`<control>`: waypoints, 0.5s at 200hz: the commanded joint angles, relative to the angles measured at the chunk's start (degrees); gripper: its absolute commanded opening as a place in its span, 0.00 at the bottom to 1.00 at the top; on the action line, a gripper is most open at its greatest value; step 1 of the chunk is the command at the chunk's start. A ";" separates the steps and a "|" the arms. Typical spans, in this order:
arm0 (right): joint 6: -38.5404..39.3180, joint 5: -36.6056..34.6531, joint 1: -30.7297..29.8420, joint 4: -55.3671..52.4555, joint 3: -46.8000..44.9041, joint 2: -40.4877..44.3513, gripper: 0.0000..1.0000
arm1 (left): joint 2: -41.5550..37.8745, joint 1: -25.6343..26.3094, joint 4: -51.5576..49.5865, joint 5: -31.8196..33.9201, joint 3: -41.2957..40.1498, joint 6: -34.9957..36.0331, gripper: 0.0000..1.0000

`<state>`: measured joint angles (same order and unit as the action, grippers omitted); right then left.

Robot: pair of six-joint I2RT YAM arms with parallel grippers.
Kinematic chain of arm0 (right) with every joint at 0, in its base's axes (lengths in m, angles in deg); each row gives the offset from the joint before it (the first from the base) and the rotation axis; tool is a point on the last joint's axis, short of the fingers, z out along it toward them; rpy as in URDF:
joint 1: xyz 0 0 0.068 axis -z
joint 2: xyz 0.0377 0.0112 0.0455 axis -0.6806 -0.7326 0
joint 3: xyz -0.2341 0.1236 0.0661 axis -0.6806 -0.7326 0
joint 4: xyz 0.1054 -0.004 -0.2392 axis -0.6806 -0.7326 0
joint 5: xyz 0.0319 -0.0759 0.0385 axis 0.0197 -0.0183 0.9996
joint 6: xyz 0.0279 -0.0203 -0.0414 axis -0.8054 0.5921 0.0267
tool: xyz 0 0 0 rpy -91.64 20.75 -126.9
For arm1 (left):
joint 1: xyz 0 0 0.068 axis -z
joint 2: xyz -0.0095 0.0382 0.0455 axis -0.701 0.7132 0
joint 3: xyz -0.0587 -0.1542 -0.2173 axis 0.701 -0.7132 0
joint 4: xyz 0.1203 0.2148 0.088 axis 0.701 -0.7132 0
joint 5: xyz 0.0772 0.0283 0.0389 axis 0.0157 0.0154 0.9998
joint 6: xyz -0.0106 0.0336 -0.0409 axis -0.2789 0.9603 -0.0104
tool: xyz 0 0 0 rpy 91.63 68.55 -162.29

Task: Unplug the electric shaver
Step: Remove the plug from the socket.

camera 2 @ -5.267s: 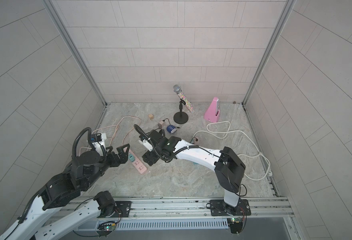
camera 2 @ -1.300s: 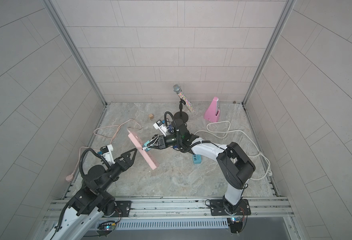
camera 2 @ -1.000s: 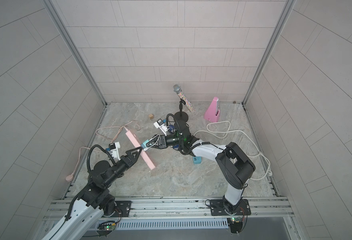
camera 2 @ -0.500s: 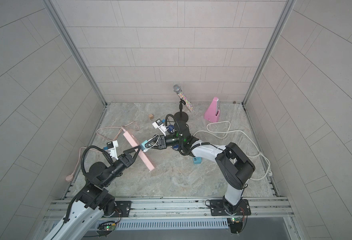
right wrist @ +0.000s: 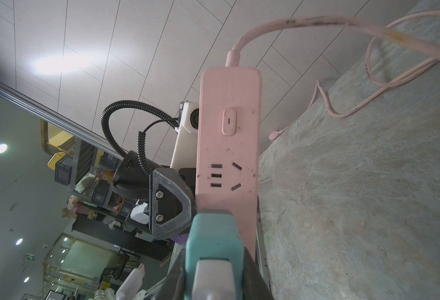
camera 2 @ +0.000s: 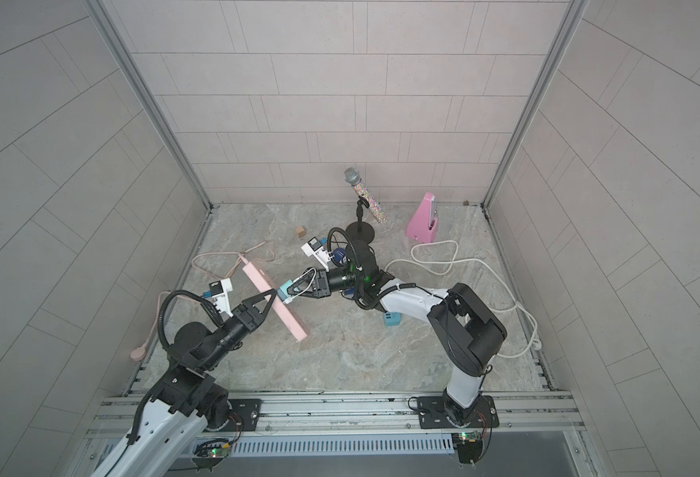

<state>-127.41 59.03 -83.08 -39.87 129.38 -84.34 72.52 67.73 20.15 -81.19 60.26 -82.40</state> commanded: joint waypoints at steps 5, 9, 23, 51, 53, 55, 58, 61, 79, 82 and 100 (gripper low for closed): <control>-5.04 1.89 -0.34 10.34 1.62 -0.88 0.11 | -0.60 -0.55 4.29 -1.48 -0.93 -0.23 0.52; -5.95 2.06 -0.39 11.75 1.61 -1.06 0.11 | -0.45 -0.61 4.58 -1.49 -1.00 -0.32 0.51; -9.87 2.57 -0.42 17.10 1.63 -2.07 0.11 | 0.07 -0.77 6.74 -2.05 -1.46 -0.67 0.49; -19.74 3.89 -0.38 29.84 2.51 -5.17 0.11 | 2.04 -0.99 10.09 -3.82 -1.53 -1.29 0.48; -20.41 3.91 -0.41 30.47 2.68 -5.37 0.11 | 2.21 -0.99 10.27 -3.90 -1.52 -1.37 0.48; -21.00 3.92 -0.35 31.18 2.74 -5.67 0.11 | 2.30 -1.01 10.51 -4.06 -1.58 -1.39 0.48; -21.64 4.04 -0.36 32.11 3.02 -5.95 0.11 | 2.49 -1.10 10.86 -4.28 -1.60 -1.46 0.48; -22.60 4.14 -0.38 32.98 3.17 -6.28 0.11 | 2.66 -1.12 11.26 -4.42 -1.66 -1.48 0.48; -26.44 4.51 -0.41 37.07 3.95 -7.84 0.11 | 3.09 -1.16 12.02 -4.88 -1.70 -1.66 0.50; -26.50 4.53 -0.42 37.09 4.05 -7.95 0.11 | 3.09 -1.16 12.04 -4.96 -1.68 -1.66 0.52; -26.61 4.86 -0.43 37.14 4.07 -7.90 0.11 | 2.71 -1.42 11.77 -5.03 -1.68 -1.66 0.61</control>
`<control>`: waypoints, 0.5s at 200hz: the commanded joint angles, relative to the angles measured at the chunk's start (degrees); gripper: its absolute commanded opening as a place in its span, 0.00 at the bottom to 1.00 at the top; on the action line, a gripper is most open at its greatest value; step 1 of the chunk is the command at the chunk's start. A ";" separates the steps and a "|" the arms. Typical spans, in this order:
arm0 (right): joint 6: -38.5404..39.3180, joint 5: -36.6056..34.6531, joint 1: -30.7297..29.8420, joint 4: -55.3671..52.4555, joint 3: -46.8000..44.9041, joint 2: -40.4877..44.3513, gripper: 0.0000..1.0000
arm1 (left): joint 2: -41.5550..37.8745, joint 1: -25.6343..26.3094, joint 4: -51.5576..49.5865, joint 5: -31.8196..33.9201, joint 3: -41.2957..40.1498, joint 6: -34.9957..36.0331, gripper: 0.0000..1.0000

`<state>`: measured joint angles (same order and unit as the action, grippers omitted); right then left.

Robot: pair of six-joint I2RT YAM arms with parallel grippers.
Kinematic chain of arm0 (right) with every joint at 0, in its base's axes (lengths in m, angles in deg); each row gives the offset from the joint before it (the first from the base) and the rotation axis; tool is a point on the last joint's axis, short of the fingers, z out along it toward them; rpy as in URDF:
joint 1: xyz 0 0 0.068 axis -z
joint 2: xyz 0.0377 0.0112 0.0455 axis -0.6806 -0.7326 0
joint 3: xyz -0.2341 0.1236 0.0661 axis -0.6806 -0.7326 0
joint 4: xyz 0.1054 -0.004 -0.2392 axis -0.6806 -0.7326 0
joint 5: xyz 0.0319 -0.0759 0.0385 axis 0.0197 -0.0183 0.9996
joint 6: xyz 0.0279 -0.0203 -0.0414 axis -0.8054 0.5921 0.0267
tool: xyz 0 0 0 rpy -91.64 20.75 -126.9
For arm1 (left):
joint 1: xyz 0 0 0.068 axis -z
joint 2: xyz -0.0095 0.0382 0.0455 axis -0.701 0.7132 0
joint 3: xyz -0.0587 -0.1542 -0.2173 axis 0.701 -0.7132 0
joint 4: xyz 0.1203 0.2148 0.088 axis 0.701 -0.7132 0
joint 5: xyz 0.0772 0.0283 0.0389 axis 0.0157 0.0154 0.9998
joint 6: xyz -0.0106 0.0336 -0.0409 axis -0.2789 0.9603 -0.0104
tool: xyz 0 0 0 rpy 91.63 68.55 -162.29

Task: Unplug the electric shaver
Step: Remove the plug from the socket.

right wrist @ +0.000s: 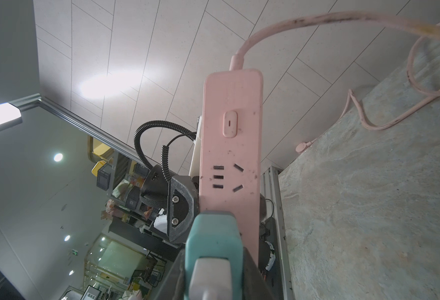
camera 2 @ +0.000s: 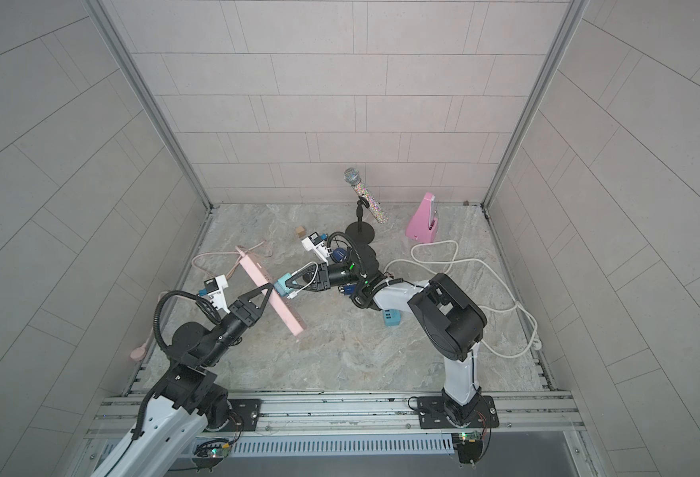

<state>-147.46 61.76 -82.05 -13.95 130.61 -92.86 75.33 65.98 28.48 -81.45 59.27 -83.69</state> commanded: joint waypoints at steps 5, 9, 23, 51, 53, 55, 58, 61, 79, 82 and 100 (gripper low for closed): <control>-6.47 2.23 -1.46 11.15 2.82 0.70 0.11 | -0.23 0.28 3.19 -4.83 -0.63 -0.22 0.62; -6.51 2.32 -1.58 11.15 2.80 0.86 0.11 | -0.34 0.24 2.88 -4.80 -0.57 -0.05 0.64; -6.59 2.51 -1.54 11.15 2.80 1.16 0.11 | -0.74 -0.01 2.10 -4.66 -0.53 0.16 0.73; -6.86 2.80 -1.72 11.15 2.92 0.93 0.11 | -1.03 -0.36 1.94 -4.76 -0.28 0.08 0.73; -6.90 2.84 -1.72 11.15 2.89 0.87 0.11 | -1.11 -0.42 1.94 -4.75 -0.24 0.07 0.72; -6.94 2.85 -1.78 11.15 2.93 0.84 0.11 | -1.11 -0.46 1.88 -4.80 -0.26 0.07 0.71; -6.94 2.86 -1.72 11.16 2.92 0.75 0.11 | -1.14 -0.42 1.84 -4.83 -0.26 0.07 0.70; -6.95 2.86 -1.74 11.15 2.93 0.66 0.11 | -1.22 -0.46 1.78 -4.84 -0.19 0.07 0.69; -6.99 2.85 -1.75 11.15 2.92 0.48 0.11 | -2.01 -0.73 1.09 -4.76 -0.17 -0.02 0.66; -7.00 2.86 -1.73 11.19 2.92 0.48 0.11 | -2.20 -0.80 0.87 -4.76 -0.10 -0.02 0.66; -7.03 2.94 -1.66 11.06 2.94 0.56 0.11 | -3.53 -1.00 -0.27 -4.61 0.13 -0.06 0.62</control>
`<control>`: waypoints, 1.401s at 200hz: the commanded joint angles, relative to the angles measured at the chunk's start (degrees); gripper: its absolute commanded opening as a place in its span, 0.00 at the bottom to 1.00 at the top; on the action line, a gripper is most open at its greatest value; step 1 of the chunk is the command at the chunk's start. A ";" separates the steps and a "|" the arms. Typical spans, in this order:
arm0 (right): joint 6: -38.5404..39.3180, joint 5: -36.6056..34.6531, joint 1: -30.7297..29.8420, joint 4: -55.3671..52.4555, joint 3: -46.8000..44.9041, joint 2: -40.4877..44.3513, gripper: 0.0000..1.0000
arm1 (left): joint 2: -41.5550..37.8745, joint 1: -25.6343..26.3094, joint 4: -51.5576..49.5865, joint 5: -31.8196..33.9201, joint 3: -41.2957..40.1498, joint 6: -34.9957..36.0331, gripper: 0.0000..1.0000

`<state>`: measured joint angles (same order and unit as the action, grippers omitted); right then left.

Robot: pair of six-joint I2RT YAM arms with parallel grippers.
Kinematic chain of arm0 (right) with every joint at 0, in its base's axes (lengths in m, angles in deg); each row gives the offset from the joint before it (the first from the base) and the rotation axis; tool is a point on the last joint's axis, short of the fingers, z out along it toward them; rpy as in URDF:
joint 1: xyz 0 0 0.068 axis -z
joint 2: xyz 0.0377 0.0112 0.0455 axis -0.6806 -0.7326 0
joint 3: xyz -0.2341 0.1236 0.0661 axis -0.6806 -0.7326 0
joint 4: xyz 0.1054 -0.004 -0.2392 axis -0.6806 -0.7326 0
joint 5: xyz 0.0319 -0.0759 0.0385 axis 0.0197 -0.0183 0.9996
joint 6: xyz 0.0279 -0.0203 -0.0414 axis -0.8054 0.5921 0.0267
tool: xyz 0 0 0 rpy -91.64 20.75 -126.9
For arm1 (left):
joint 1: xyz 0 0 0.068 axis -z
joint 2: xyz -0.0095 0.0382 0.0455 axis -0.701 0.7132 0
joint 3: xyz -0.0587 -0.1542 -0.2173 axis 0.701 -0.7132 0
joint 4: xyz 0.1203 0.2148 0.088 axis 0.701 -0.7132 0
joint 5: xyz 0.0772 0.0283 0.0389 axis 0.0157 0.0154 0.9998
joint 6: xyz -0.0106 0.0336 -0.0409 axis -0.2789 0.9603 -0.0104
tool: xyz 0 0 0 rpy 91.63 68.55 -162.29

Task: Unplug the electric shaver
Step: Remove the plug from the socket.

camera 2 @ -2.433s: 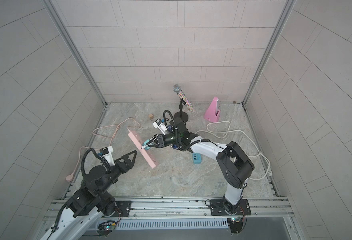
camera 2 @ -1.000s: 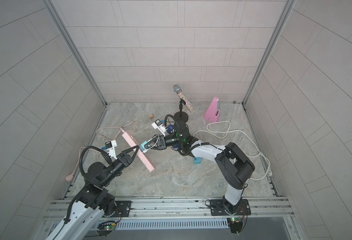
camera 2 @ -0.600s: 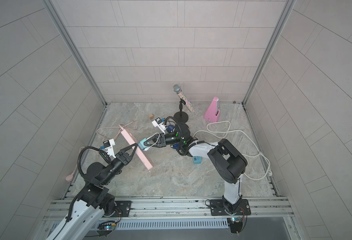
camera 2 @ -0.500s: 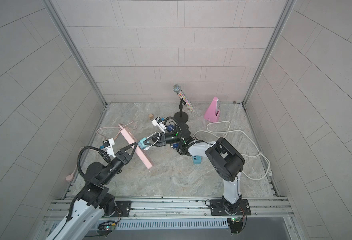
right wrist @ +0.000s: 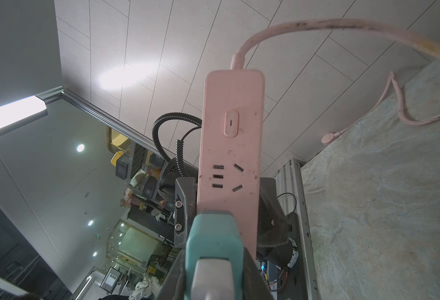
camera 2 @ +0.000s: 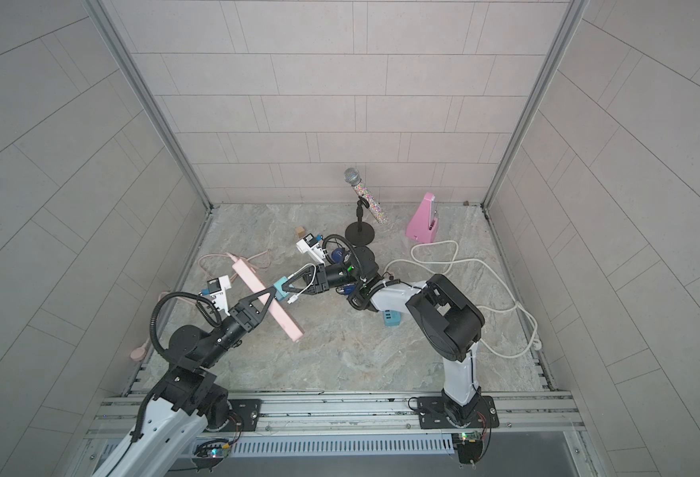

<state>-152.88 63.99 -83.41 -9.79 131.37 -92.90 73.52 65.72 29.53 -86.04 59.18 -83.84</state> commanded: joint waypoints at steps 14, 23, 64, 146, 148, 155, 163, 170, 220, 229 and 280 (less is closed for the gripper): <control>-1.15 0.55 -0.11 6.32 2.01 0.69 0.11 | -2.76 -0.98 -2.36 0.10 0.52 0.14 0.59; -0.65 0.54 -0.01 5.77 2.00 0.78 0.11 | -3.42 -1.07 -3.14 0.02 0.77 0.22 0.57; 5.03 -0.35 0.81 -1.66 1.69 2.29 0.11 | -4.73 -1.35 -5.40 -0.34 1.58 0.93 0.44; 29.48 -5.76 2.22 -31.51 1.04 10.32 0.09 | -2.85 -1.94 -0.82 -3.58 1.59 -0.36 0.24; 29.75 -5.91 2.35 -31.81 1.01 10.53 0.09 | -2.91 -1.96 -0.85 -3.59 1.52 -0.45 0.24; 30.43 -6.05 2.72 -32.24 0.88 11.09 0.09 | -3.08 -2.03 -0.47 -3.73 1.34 -0.83 0.23; 30.21 -6.12 3.35 -31.70 0.64 11.46 0.09 | -3.25 -2.10 0.14 -3.77 1.15 -1.15 0.23; 29.52 -6.06 3.93 -30.77 0.60 11.66 0.09 | -3.43 -2.22 0.42 -3.85 0.99 -1.48 0.22; 20.73 -5.38 7.32 -18.24 -0.98 9.81 0.09 | -3.50 -2.66 2.22 -5.30 0.80 -2.59 0.16; 19.12 -5.33 7.64 -16.04 -1.21 9.44 0.09 | -3.52 -2.73 2.38 -5.59 0.88 -2.67 0.15; 17.72 -3.46 8.98 -15.83 -0.30 9.21 0.09 | -2.86 -3.02 3.73 -6.75 0.44 -3.47 0.09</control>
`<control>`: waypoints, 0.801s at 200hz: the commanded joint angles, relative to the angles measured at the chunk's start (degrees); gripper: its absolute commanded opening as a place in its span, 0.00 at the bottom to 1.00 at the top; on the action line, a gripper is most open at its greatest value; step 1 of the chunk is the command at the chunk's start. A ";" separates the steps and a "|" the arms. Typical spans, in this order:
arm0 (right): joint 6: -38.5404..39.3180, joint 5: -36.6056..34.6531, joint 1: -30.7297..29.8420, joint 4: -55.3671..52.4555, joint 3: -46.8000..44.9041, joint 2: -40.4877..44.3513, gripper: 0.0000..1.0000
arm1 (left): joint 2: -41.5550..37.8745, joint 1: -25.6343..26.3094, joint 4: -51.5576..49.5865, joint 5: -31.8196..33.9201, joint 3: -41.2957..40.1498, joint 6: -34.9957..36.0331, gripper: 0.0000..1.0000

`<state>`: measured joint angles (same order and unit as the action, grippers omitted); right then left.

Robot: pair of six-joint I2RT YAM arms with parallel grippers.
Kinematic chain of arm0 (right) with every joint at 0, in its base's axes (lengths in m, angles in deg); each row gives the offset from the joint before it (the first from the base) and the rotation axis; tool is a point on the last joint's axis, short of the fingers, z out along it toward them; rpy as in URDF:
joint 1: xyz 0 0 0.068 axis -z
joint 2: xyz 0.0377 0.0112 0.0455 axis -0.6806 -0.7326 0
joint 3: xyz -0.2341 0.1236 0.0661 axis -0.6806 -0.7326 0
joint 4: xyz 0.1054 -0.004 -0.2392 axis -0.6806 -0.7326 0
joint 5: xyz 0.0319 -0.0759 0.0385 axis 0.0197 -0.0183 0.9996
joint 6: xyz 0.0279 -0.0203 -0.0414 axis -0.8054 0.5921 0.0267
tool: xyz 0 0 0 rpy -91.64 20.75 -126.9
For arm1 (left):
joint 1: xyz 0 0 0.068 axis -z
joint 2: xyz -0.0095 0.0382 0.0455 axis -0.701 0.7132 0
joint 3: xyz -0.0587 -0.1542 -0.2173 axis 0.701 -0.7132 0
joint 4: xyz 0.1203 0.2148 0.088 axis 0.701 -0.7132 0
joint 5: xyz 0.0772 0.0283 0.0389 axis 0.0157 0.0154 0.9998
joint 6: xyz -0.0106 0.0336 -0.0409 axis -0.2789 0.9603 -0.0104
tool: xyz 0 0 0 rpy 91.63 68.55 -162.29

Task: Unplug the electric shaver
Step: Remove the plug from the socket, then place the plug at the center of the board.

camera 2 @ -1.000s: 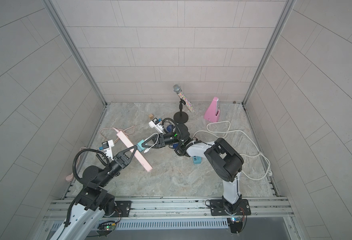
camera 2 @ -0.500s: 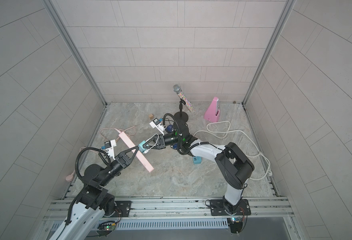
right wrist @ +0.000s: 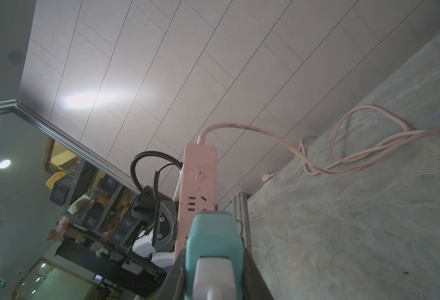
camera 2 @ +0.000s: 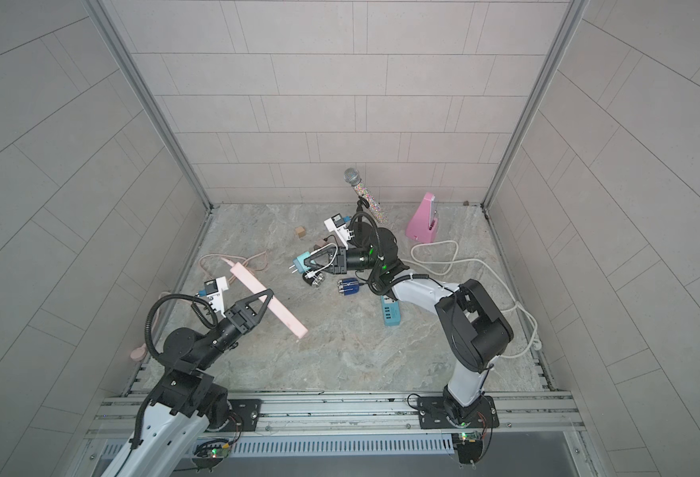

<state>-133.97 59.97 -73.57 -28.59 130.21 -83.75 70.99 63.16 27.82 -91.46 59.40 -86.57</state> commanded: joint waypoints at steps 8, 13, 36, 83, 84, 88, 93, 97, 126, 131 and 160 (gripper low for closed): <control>0.11 0.64 -0.75 0.71 1.21 0.06 0.09 | -0.30 -0.46 5.42 -1.33 0.18 -0.82 0.10; 1.63 0.44 -0.74 -1.34 1.29 0.31 0.09 | -0.30 -0.51 5.19 -1.33 0.22 -0.82 0.10; 23.56 -4.68 -1.37 -30.61 3.98 3.08 0.09 | -1.36 -0.64 1.64 -1.28 1.54 0.35 0.11; 49.95 -25.12 -5.76 -74.36 21.39 -5.84 0.05 | -4.57 -0.81 -8.37 -1.86 4.97 4.63 0.11; 49.87 -25.35 -5.78 -74.34 21.46 -6.14 0.05 | -4.64 -0.81 -8.42 -1.86 4.97 4.58 0.11; 49.71 -26.35 -5.89 -74.51 22.18 -7.26 0.05 | -4.90 -0.81 -8.52 -1.93 4.89 4.45 0.11; 49.70 -27.46 -6.13 -74.87 23.47 -8.64 0.05 | -5.21 -0.81 -8.70 -1.90 4.79 4.37 0.11; 49.75 -28.29 -6.32 -75.25 24.45 -9.69 0.05 | -5.49 -0.75 -8.96 -1.90 4.79 4.30 0.11; 49.23 -32.14 -6.78 -79.36 34.41 -18.17 0.04 | -7.30 -0.86 -11.83 -2.09 5.21 4.75 0.11; 49.43 -33.08 -6.83 -80.45 36.29 -19.62 0.04 | -7.42 -0.89 -12.32 -2.02 5.39 5.00 0.11; 49.61 -32.05 -6.85 -82.33 43.91 -25.60 0.04 | -7.81 -0.88 -13.44 -2.04 5.75 5.33 0.11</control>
<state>-86.96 29.22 -80.24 -106.36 168.33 -107.92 64.25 62.62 13.11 -92.75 61.98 -82.81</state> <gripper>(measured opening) 0.292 0.485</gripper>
